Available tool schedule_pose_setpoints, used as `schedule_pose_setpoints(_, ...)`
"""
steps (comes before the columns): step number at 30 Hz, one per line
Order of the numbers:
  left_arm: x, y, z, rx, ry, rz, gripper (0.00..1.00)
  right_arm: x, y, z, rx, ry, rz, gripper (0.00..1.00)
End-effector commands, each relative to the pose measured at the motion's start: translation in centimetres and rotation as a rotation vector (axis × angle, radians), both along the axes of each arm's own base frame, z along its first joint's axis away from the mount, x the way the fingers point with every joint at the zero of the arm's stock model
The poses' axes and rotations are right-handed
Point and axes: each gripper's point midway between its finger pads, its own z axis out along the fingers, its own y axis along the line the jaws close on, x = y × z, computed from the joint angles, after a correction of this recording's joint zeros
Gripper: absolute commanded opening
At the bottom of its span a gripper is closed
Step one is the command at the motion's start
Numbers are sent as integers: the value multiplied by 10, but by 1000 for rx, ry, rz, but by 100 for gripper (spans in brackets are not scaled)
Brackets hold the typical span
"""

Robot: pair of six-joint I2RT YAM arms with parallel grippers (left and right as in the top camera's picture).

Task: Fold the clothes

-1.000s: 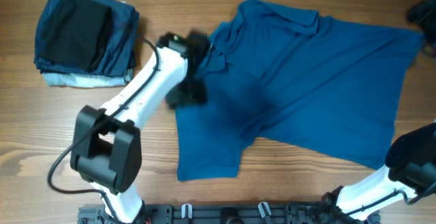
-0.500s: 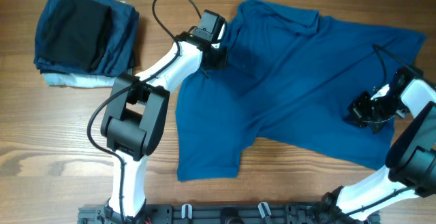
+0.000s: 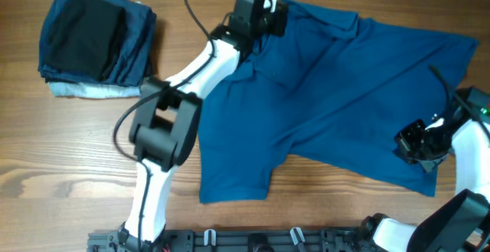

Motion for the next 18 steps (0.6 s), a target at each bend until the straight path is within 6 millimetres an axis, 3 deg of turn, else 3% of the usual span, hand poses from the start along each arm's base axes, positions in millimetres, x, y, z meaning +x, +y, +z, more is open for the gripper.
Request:
schedule_pose_setpoints(1,4,-5,-46,16,21,-17,4,-20,-11,-24,-85,82,-175,4)
schedule_pose_setpoints(7,4,-13,-99,32,30,-16,4,-44,-11,-49,-133,147,-222,4)
schedule_pose_setpoints(11,1,-5,-155,74,84,6,4,-62,-24,-61,-164,186,-283,4)
schedule_pose_setpoints(14,11,18,-176,131,91,95,4,-80,-46,-65,-197,228,-343,4)
schedule_pose_setpoints(16,18,38,-181,145,106,135,4,-95,-62,-70,-208,260,-405,4)
schedule_pose_setpoints(18,31,66,-183,148,120,182,4,-98,-71,-75,-180,233,-462,4)
